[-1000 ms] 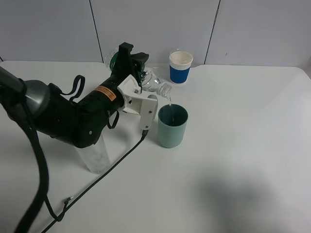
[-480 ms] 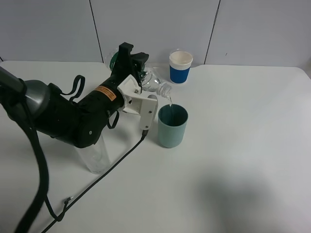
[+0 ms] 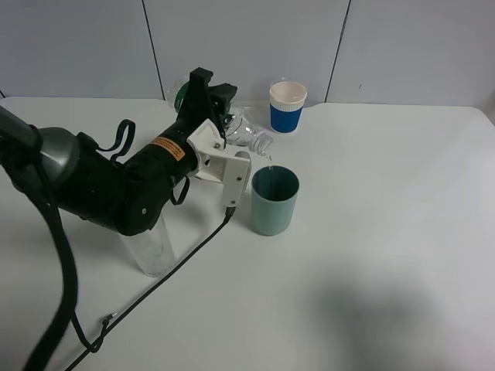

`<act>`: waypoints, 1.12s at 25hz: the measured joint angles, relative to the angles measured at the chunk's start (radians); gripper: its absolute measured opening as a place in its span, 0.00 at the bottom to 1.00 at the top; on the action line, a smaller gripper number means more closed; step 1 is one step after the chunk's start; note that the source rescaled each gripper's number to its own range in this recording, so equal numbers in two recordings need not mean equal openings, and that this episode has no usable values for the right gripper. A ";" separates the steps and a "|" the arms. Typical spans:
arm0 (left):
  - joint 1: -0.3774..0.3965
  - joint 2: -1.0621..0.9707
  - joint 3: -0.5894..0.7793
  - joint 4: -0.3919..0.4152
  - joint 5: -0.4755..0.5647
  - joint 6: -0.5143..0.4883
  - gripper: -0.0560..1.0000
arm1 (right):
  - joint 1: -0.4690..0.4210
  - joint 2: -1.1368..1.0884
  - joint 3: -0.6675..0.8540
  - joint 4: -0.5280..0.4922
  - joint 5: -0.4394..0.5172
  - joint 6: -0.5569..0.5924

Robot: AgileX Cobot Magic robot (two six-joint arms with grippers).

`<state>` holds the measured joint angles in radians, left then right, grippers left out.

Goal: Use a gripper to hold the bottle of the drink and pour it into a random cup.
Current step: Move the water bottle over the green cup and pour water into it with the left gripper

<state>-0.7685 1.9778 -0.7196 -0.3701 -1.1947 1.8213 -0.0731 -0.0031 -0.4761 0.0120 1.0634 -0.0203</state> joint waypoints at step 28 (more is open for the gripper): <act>0.000 0.000 0.000 0.000 0.000 0.028 0.11 | 0.000 0.000 0.000 0.000 0.000 0.000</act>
<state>-0.7685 1.9778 -0.7196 -0.3701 -1.1947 1.8488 -0.0731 -0.0031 -0.4761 0.0120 1.0634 -0.0203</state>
